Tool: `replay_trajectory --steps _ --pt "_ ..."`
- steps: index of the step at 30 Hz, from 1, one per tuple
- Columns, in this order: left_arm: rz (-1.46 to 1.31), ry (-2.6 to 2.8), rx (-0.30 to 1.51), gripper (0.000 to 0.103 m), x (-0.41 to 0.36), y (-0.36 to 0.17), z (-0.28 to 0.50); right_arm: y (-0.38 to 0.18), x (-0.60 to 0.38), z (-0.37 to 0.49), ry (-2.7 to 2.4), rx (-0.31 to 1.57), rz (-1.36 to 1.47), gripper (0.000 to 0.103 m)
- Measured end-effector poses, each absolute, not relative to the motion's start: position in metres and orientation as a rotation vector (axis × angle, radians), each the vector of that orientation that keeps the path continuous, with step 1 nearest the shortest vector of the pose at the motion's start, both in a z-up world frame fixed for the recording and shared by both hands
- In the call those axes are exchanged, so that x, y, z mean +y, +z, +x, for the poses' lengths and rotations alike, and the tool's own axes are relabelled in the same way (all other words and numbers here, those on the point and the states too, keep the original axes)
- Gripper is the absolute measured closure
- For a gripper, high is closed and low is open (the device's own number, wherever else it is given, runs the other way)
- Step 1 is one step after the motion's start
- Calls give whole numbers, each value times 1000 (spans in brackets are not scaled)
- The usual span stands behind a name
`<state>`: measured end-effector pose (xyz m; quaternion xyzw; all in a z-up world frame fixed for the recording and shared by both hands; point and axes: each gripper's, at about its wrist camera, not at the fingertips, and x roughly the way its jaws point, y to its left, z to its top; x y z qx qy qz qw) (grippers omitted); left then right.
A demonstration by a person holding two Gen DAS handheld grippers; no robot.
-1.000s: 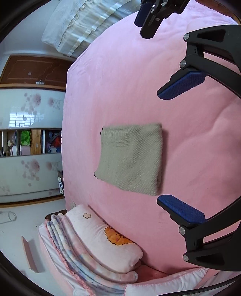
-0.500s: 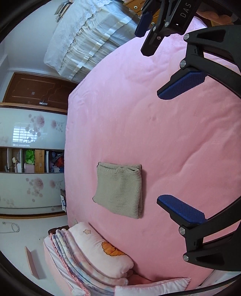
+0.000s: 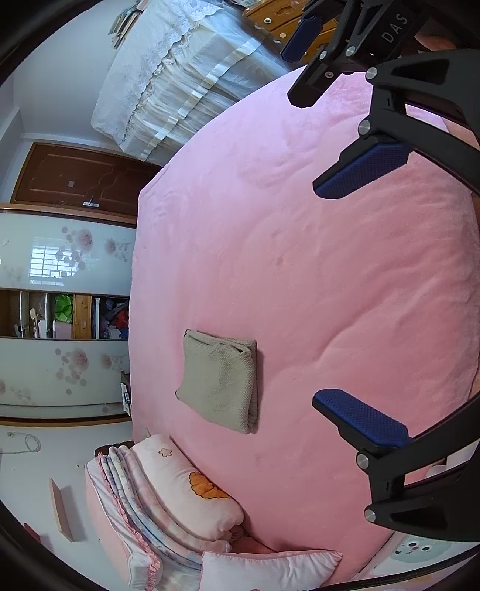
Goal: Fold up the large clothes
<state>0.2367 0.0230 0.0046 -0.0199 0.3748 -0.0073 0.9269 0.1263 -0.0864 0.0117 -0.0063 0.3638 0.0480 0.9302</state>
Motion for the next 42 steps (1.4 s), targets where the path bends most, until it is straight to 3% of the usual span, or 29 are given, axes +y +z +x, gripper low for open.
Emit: replay_trajectory --steps 42 --pt "-6 -37 782 1 -18 2 262 -6 -115 141 -13 759 21 19"
